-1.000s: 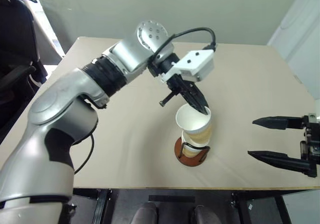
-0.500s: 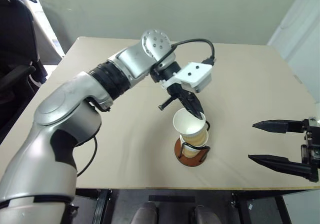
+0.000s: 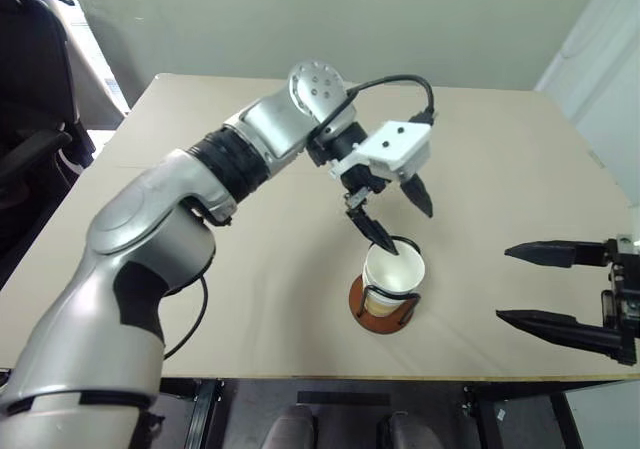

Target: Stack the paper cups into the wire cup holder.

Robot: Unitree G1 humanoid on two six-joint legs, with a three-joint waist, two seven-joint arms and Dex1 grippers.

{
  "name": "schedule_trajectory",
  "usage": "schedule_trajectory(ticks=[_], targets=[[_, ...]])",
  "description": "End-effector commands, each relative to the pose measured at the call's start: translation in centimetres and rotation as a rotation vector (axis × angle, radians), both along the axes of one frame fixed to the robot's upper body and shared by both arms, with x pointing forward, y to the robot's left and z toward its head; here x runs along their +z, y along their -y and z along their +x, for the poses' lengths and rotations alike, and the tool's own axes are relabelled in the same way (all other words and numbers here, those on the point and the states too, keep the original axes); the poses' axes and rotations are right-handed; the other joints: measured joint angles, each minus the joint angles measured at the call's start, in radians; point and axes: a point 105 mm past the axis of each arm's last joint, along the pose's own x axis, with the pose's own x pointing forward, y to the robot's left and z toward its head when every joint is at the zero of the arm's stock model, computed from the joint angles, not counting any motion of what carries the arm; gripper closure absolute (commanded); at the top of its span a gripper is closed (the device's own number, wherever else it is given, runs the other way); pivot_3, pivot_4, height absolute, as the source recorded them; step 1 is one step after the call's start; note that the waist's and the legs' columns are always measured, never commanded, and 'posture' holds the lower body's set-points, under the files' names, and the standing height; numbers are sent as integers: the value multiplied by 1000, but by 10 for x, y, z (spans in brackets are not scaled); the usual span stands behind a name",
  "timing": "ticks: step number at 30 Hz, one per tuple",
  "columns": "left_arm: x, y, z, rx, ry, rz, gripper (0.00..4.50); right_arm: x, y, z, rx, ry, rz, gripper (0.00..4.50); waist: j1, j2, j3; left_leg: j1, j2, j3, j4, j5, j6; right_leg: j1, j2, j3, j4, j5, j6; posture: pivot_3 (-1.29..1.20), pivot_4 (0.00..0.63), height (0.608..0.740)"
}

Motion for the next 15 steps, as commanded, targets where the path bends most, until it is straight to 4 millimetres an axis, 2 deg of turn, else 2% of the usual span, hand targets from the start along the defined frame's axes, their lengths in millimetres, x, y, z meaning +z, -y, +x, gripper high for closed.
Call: schedule_trajectory(ticks=[1,3,5,8,11,15], targets=[[16,-11,11,42,59,-56,24,6,1,4,18,30,-4,645,0,0,0,0,0,0,0,0,0,0,0,0,0,0,0,0,150,740],[28,-31,21,141,26,-122,24,6,4,8,18,20,-2,645,-2,1,0,0,0,0,0,0,0,0,0,0,0,0,0,0,150,740],[41,-63,34,282,-11,-206,24,4,14,15,-12,2,0,645,-4,2,-1,0,0,1,0,0,0,-1,1,0,0,0,0,0,150,740],[45,-103,47,452,-43,-268,24,0,29,22,-57,-11,-8,645,-11,3,-1,-1,1,2,-1,0,0,-4,2,-1,0,0,0,0,150,740],[35,-156,58,681,-46,-311,24,-4,52,29,-130,-29,12,645,-14,4,-2,-1,1,1,-2,0,0,-5,2,-1,-1,0,0,0,150,740],[12,-222,57,986,-106,-373,24,-12,89,38,-255,-48,41,645,-18,4,-2,-1,1,1,-3,0,0,-6,2,-2,-1,0,0,0,150,740]])
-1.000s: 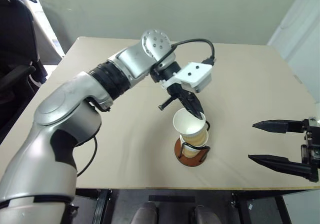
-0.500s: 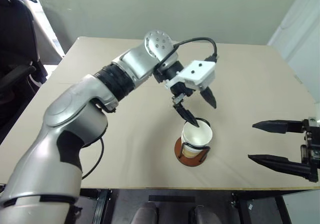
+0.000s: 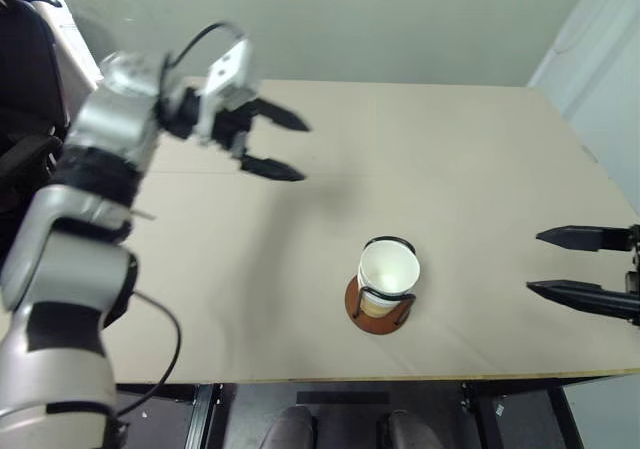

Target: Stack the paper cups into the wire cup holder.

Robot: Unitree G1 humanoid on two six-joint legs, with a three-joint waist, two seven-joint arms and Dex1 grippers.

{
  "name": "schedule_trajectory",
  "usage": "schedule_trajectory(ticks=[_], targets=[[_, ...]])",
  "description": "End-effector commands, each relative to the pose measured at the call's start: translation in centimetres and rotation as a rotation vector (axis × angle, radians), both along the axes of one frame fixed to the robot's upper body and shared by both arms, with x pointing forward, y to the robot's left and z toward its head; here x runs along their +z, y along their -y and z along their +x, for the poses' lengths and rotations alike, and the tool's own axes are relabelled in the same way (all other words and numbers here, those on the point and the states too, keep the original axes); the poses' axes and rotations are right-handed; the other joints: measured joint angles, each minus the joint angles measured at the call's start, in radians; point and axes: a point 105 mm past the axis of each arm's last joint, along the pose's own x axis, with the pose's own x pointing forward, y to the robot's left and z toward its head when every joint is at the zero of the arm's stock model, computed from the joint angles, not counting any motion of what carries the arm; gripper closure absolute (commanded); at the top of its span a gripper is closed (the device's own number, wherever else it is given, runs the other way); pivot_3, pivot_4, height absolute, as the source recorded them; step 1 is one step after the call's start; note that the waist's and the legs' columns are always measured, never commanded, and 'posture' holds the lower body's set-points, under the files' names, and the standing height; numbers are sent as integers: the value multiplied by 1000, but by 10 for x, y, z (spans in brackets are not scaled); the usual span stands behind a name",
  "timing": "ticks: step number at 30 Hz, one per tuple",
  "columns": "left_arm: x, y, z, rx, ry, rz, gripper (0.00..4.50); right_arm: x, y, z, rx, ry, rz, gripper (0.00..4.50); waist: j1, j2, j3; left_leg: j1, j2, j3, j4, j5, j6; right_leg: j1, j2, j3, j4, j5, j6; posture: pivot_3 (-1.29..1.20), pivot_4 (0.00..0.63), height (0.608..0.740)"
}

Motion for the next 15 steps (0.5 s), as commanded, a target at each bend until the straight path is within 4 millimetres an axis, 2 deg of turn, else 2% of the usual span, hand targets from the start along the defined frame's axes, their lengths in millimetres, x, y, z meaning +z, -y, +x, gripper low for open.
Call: schedule_trajectory(ticks=[1,4,6,10,15], targets=[[1,-38,-4,193,14,-63,24,-2,31,8,-98,16,8,645,2,0,0,0,0,-1,0,0,0,0,0,0,0,0,0,0,150,740],[-15,-68,-13,321,-32,-119,24,-8,46,10,-137,1,31,645,6,0,0,0,0,-3,2,1,-1,1,-1,0,1,0,-1,0,150,740],[-30,-84,-26,353,-91,-127,24,-13,51,11,-139,-25,41,645,3,0,0,1,0,-3,2,1,-1,2,-1,0,2,0,-2,0,150,740],[-40,-95,-56,341,-206,-144,24,-18,53,10,-99,-58,48,645,-1,0,0,5,0,-1,0,1,-1,3,1,1,4,-2,-6,0,150,740],[-40,-105,-73,357,-239,-139,24,-22,48,9,-21,-92,43,645,-2,-1,0,5,-1,-1,1,1,-1,1,1,2,12,-7,-13,0,150,740]])
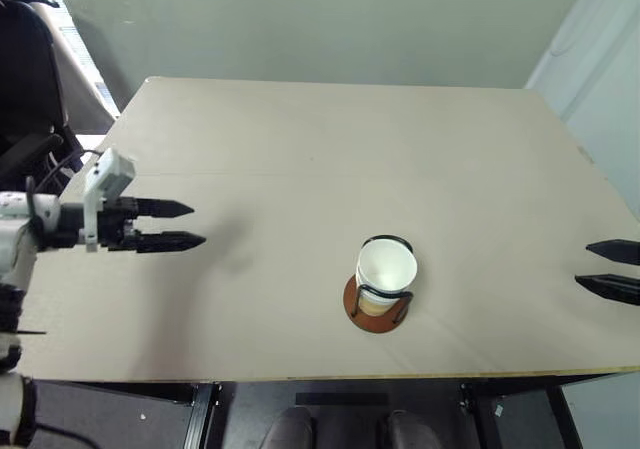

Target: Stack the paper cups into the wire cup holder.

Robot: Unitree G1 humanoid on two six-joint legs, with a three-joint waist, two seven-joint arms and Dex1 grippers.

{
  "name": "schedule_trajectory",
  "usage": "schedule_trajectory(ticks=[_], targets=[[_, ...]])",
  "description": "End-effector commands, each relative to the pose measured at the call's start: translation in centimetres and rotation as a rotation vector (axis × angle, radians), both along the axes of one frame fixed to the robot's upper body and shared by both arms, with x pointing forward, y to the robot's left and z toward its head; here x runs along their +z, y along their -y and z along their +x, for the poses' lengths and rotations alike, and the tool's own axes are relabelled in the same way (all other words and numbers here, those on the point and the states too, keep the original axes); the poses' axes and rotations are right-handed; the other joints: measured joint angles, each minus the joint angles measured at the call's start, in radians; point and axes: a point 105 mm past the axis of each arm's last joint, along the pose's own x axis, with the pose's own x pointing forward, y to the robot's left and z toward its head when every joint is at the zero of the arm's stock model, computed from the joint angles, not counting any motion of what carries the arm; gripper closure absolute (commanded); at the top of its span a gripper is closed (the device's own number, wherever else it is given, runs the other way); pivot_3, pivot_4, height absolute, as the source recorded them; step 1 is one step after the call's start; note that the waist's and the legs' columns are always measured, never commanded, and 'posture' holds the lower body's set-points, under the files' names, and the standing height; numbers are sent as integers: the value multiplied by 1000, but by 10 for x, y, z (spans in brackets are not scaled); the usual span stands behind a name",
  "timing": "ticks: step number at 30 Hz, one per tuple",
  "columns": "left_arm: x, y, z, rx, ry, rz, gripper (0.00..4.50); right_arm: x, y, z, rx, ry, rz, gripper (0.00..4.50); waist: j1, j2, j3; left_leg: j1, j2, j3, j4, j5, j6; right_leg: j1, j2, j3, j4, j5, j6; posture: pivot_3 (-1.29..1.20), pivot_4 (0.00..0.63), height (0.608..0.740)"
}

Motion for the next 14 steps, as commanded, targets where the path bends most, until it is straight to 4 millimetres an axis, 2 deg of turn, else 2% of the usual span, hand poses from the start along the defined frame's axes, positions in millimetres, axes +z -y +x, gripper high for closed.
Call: schedule_trajectory(ticks=[1,14], targets=[[21,-3,-9,-12,50,9,24,4,-4,-1,69,4,-30,645,0,0,0,0,0,0,0,0,0,0,-1,0,2,-1,-2,0,150,740],[18,-7,-12,18,49,15,24,7,-1,6,83,21,-31,645,-4,0,0,1,1,-1,-1,-1,-2,-1,-1,0,4,-2,-3,0,150,740]])
